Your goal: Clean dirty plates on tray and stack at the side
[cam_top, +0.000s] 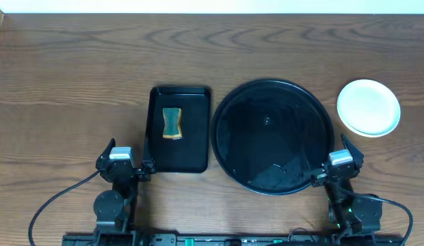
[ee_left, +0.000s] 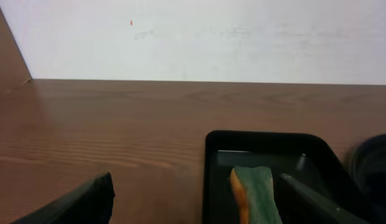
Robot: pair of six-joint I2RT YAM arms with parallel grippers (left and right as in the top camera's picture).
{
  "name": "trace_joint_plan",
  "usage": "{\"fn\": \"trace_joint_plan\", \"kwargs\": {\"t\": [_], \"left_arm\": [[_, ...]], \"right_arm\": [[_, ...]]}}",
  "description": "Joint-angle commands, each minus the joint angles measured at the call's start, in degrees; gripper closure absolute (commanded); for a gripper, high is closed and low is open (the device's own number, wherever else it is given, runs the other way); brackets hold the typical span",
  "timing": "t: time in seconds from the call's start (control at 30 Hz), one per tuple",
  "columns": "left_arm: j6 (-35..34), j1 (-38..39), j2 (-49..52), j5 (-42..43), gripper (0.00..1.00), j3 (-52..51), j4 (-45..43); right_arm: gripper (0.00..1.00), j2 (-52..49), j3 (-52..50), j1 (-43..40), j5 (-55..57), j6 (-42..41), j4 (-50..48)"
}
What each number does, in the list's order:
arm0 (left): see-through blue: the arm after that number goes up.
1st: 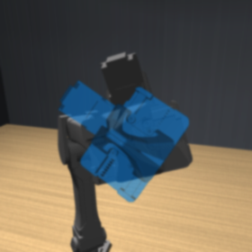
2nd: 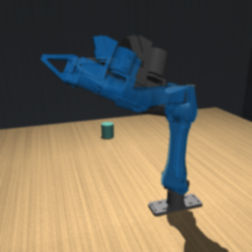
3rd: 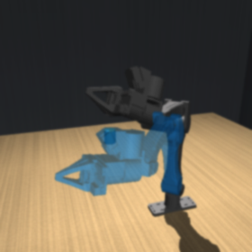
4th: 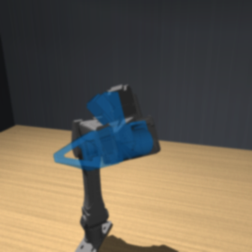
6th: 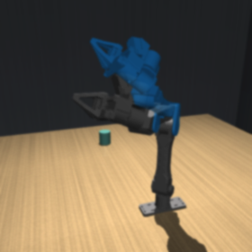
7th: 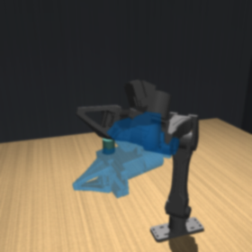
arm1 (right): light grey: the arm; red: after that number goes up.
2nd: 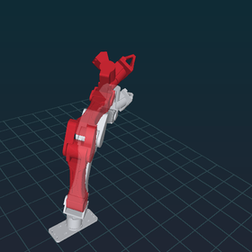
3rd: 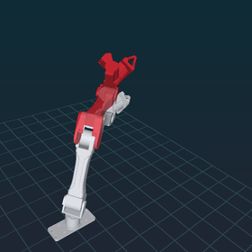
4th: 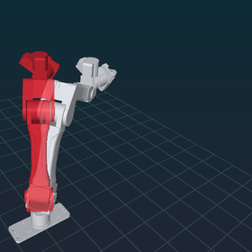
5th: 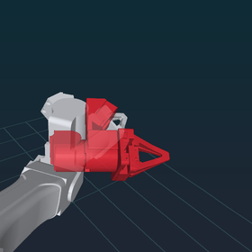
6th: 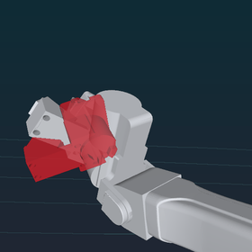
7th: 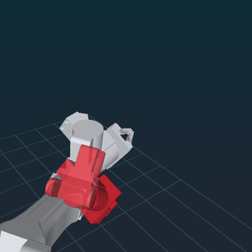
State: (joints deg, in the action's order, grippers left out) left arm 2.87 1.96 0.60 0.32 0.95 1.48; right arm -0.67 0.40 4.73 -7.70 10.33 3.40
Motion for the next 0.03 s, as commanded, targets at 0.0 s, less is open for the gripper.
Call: {"fn": "trace_joint_plan", "kwargs": {"t": [0.0], "left_arm": [[0.50,-0.26,-0.37,-0.33,0.17,-0.72,2.73]], "right_arm": [[0.01,0.39,-0.09,-0.57,-0.24,-0.87,0.22]]}}
